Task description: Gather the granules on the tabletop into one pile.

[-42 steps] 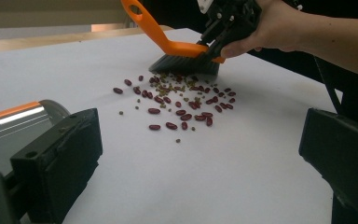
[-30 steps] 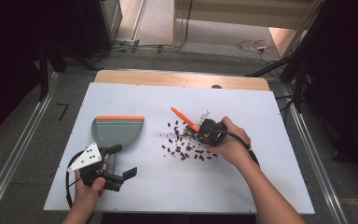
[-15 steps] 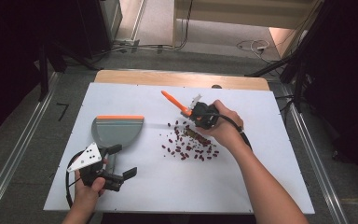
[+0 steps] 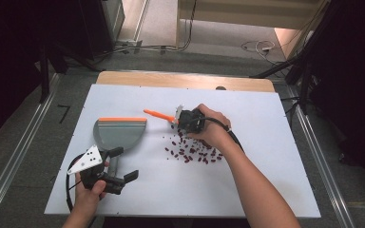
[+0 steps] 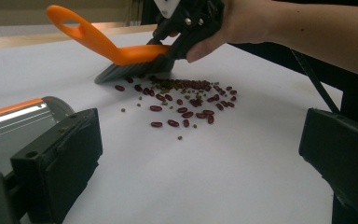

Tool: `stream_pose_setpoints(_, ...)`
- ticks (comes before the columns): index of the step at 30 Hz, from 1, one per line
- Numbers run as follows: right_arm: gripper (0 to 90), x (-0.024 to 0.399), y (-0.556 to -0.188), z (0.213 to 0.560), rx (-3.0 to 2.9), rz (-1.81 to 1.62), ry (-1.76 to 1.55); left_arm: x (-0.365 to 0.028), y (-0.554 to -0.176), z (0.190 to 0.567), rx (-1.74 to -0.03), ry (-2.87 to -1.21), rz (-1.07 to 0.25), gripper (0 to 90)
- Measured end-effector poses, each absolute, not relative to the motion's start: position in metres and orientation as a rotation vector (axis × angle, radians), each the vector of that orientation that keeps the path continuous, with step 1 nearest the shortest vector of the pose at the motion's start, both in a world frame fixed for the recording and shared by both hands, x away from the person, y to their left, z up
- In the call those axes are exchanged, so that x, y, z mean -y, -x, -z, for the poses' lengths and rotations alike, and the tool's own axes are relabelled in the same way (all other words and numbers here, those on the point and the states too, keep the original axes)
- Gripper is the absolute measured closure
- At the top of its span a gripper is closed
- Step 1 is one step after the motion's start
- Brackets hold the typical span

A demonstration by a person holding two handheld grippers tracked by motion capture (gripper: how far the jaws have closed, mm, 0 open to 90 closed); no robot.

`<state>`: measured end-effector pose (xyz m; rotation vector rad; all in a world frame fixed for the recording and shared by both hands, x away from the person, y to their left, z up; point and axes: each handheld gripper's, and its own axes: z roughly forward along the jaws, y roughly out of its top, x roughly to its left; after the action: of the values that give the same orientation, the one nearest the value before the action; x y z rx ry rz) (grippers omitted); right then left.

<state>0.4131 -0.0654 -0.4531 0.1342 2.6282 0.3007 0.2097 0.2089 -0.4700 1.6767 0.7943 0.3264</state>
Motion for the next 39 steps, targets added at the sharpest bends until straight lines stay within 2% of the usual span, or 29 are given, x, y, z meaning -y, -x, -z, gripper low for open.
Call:
stream_pose_setpoints(20,67.9,0.092,-0.370,0.455,-2.698,-0.336,0.110,-0.207,-0.209,0.469,-0.794,-1.676,-0.329,0.4)
stream_pose_setpoints(31,67.8,0.097,-0.362,0.454,-2.700,-0.329,0.170,-0.206,-0.208,0.469,-0.790,-1.677,-0.329,0.4)
stream_pose_setpoints(39,68.5,0.099,-0.368,0.443,-2.648,-0.401,0.072,-0.208,-0.209,0.469,-0.796,-1.676,-0.332,0.4)
